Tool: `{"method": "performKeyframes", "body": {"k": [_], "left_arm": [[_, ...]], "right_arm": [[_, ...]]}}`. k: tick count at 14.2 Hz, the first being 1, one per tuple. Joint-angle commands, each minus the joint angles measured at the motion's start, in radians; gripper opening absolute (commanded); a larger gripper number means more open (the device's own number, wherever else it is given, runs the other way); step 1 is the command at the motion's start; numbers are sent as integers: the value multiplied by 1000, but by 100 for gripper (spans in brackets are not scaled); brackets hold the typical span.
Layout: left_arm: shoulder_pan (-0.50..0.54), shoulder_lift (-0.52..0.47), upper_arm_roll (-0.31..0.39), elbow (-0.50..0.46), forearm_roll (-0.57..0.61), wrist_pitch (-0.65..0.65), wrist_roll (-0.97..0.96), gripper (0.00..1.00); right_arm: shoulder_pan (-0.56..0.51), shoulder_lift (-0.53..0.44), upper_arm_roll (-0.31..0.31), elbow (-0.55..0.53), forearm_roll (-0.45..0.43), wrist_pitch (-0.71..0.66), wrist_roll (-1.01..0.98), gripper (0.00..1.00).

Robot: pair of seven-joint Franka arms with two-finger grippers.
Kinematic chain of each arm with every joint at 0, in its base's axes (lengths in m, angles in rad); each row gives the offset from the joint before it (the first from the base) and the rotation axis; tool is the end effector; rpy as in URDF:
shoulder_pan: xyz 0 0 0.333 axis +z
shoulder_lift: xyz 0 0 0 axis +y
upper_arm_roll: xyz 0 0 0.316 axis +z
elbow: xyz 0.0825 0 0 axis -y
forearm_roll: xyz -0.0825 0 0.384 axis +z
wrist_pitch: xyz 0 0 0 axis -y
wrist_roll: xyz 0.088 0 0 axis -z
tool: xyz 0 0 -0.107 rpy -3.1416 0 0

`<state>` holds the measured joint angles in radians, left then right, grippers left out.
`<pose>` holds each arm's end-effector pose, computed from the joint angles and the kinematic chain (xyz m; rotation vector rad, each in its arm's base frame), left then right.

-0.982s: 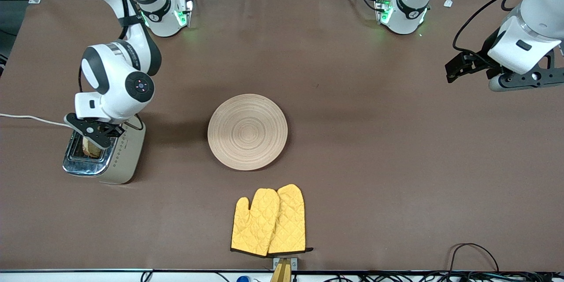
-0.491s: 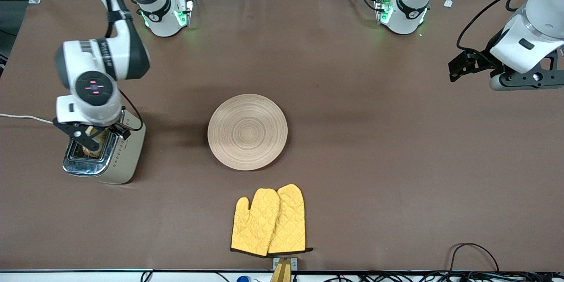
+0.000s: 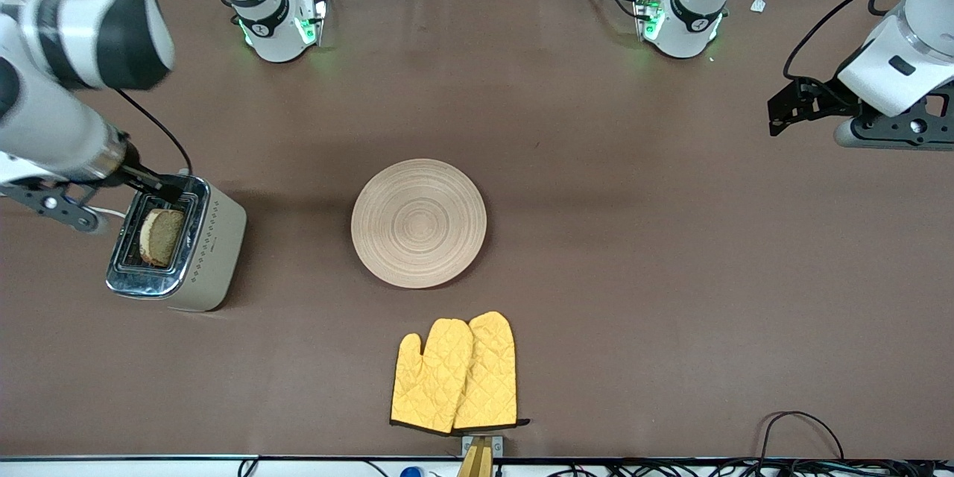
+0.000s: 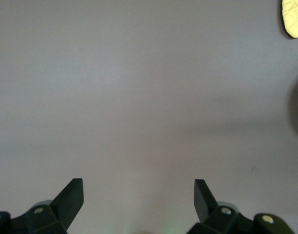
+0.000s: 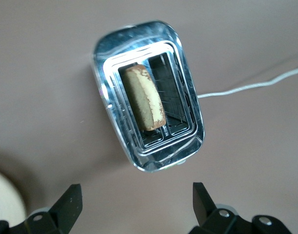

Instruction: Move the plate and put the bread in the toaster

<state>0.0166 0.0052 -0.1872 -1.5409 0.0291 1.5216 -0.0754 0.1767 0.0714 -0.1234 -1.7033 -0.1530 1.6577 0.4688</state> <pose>0.5439 -0.0901 0.6315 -3.1071 0.1463 0.0323 0.5725 0.0174 0.5304 2.8979 -0.5776 -0.1053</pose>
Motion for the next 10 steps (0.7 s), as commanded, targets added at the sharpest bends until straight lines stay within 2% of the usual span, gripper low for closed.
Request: {"method": "performKeyframes", "body": {"k": [1, 3, 4, 5, 8, 10], "left_arm": [[5, -4, 0, 15, 12, -4, 23, 100], [3, 1, 2, 21, 41, -3, 66, 100], [9, 4, 8, 28, 16, -3, 57, 100], [38, 2, 17, 27, -7, -8, 68, 100], [40, -2, 9, 22, -9, -15, 63, 100], [43, -2, 9, 25, -9, -14, 54, 100]], "right_arm": [[-165, -102, 4, -21, 182, -28, -279, 100], [-250, -131, 2, -21, 219, -73, -445, 100], [-264, -143, 1, -19, 219, -94, -478, 100], [-278, -163, 1, -18, 217, -117, -484, 100], [-276, -243, 7, -19, 207, -185, -484, 100], [-269, -298, 33, -35, 196, -217, -481, 100]]}}
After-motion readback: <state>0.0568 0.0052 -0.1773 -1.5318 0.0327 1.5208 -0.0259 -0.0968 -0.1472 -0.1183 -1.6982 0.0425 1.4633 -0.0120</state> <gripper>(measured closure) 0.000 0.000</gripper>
